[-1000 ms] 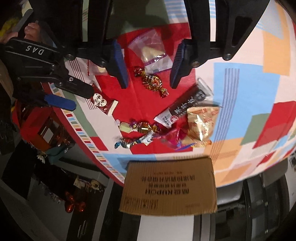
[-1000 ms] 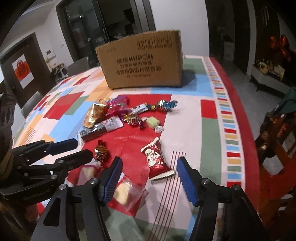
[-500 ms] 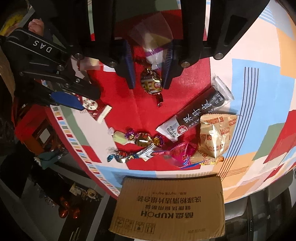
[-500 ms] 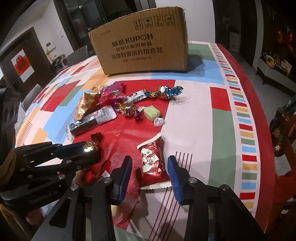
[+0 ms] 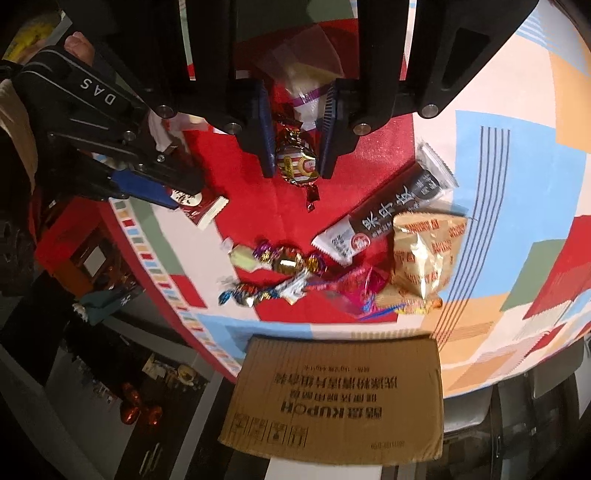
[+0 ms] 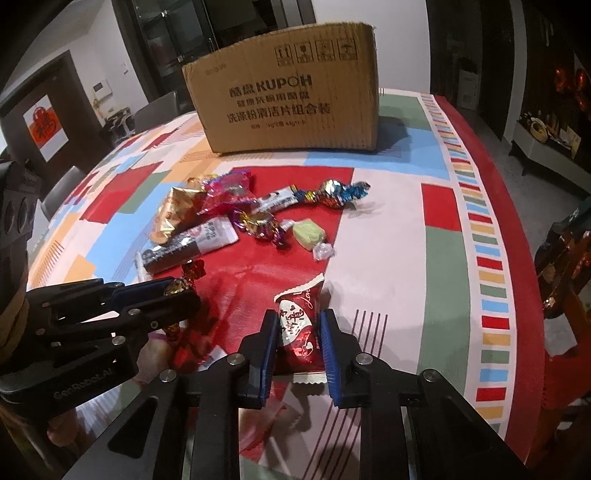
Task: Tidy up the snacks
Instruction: 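Carry both snacks over the cardboard box and open both tools to drop them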
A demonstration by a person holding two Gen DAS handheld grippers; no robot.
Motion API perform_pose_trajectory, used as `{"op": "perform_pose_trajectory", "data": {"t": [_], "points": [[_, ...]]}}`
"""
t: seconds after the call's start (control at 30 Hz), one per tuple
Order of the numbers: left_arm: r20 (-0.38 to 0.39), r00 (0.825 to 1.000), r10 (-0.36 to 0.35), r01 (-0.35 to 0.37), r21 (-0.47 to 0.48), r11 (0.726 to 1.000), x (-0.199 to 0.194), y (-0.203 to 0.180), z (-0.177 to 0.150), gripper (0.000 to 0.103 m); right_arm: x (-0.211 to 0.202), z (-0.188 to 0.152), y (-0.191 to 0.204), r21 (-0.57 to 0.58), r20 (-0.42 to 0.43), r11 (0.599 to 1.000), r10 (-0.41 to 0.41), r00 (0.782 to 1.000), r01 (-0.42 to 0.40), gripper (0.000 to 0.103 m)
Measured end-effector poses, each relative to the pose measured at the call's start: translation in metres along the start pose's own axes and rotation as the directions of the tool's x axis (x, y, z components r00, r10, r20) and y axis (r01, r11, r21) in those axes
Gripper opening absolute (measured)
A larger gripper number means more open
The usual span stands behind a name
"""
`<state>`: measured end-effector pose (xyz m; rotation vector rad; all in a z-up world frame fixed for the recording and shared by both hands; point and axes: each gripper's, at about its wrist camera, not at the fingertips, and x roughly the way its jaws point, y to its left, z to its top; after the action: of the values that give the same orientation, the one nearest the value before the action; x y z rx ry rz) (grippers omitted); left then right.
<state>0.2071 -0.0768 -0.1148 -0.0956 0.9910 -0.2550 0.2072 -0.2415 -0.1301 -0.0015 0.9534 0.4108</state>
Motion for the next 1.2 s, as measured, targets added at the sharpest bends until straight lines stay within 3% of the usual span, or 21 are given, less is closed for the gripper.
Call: {"op": "perform_pose_trajectory", "data": {"t": [0.3, 0.67, 0.93, 1.2], "points": [[0.119, 0.993, -0.015, 0.008, 0.059, 0.998, -0.049, -0.002, 0.017, 0.024, -0.035, 0.015, 0.024, -0.025, 0.095, 1.0, -0.001, 0.995, 0.003, 0.024], [0.241, 0.97, -0.037, 0.009, 0.116, 0.993, -0.09, 0.007, 0.073, 0.024, -0.067, 0.057, 0.042, -0.04, 0.236, 0.998, -0.028, 0.971, 0.039, 0.024], [0.282, 0.959, -0.013, -0.034, 0.161, 0.986, -0.096, 0.018, 0.124, 0.024, -0.083, 0.112, 0.048, -0.04, 0.355, 0.997, -0.047, 0.934, 0.065, 0.024], [0.298, 0.955, -0.004, -0.056, 0.194, 0.979, -0.092, 0.029, 0.186, 0.024, -0.079, 0.171, 0.045, -0.044, 0.412, 0.995, -0.068, 0.908, 0.095, 0.024]]}}
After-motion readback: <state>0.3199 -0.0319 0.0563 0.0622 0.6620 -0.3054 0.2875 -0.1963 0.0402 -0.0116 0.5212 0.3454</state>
